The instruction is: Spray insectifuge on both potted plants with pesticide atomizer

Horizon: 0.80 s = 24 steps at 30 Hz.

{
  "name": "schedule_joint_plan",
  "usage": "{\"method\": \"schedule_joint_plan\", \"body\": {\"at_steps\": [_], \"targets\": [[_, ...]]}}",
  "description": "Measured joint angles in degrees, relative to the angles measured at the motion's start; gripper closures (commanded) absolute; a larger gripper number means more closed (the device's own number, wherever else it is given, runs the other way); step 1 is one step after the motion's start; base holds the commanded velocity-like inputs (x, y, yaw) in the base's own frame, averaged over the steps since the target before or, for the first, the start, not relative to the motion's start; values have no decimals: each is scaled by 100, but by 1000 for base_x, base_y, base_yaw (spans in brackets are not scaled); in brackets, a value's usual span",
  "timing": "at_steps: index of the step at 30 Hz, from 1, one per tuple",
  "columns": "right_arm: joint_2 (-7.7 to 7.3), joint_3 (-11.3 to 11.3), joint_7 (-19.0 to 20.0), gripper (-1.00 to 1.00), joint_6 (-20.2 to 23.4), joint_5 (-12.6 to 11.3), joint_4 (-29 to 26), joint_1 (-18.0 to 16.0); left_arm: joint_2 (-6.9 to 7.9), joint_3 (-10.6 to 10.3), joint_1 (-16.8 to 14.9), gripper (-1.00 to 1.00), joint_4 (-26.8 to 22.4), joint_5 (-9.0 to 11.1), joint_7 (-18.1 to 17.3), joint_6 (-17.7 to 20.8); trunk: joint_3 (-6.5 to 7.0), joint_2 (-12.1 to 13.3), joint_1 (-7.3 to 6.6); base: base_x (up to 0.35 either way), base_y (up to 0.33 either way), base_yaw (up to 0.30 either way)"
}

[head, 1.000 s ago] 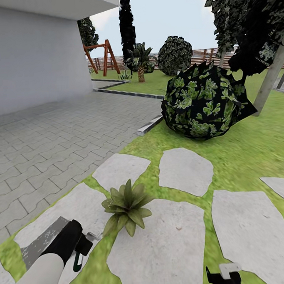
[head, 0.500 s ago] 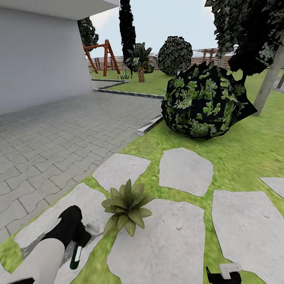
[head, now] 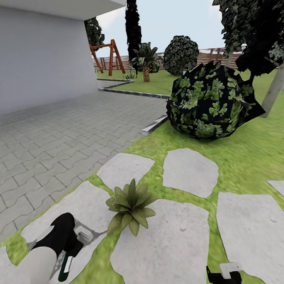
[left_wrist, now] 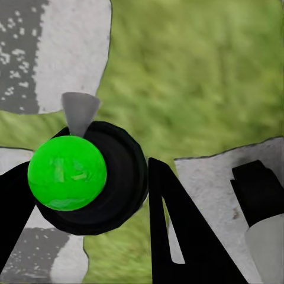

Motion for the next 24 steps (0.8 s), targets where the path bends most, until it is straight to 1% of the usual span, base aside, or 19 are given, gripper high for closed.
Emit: {"method": "schedule_joint_plan", "body": {"at_steps": [2, 5, 15, 24], "targets": [[0, 0, 0, -100, 0, 3, 0, 0, -21, 8, 4, 100, 0, 3, 5, 8, 0, 0, 0, 9, -32, 111], [-3, 2, -2, -100, -1, 6, 0, 0, -25, 14, 5, 100, -1, 5, 7, 7, 0, 0, -1, 62, -175, 36], [2, 9, -2, -100, -1, 7, 7, 0, -44, 48, 3, 100, -9, 7, 26, 14, 0, 0, -1, 97, -252, 3], [2, 10, -2, -100, -1, 7, 8, 0, -40, 49, 3, 100, -47, 8, 18, 21, 0, 0, -2, 149, -257, 0]]}}
